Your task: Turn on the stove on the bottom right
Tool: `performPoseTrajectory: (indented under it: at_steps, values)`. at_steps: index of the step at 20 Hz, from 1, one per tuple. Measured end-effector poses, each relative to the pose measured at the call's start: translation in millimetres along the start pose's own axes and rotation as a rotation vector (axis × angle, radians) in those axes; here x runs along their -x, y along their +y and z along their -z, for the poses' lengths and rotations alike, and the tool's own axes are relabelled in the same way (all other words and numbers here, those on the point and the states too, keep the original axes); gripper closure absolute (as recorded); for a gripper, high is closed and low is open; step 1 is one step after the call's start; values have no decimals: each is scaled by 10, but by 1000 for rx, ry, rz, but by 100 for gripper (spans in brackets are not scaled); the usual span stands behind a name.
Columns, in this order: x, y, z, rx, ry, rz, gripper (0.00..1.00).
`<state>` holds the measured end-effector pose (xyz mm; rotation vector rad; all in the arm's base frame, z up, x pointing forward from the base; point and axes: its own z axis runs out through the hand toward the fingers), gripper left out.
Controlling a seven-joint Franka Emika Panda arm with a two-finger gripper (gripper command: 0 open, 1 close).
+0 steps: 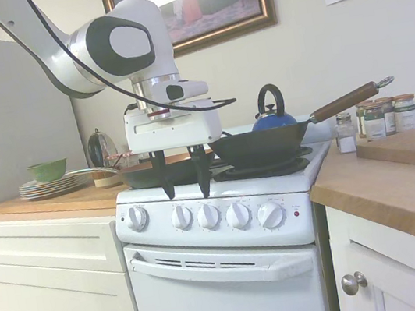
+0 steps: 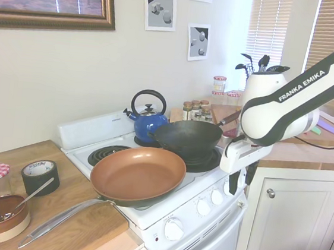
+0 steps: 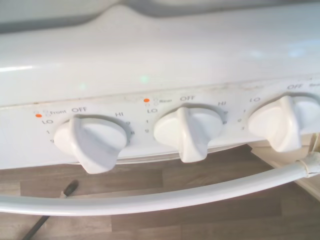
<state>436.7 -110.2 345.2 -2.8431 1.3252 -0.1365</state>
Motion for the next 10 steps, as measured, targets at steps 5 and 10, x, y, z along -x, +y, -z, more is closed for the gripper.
performPoseTrajectory:
  at_steps: [5, 10]
  values:
    - [-22, -8, 31, 2, -4, -2, 0]
    - [-50, -35, 82, 1, -4, -3, 0]
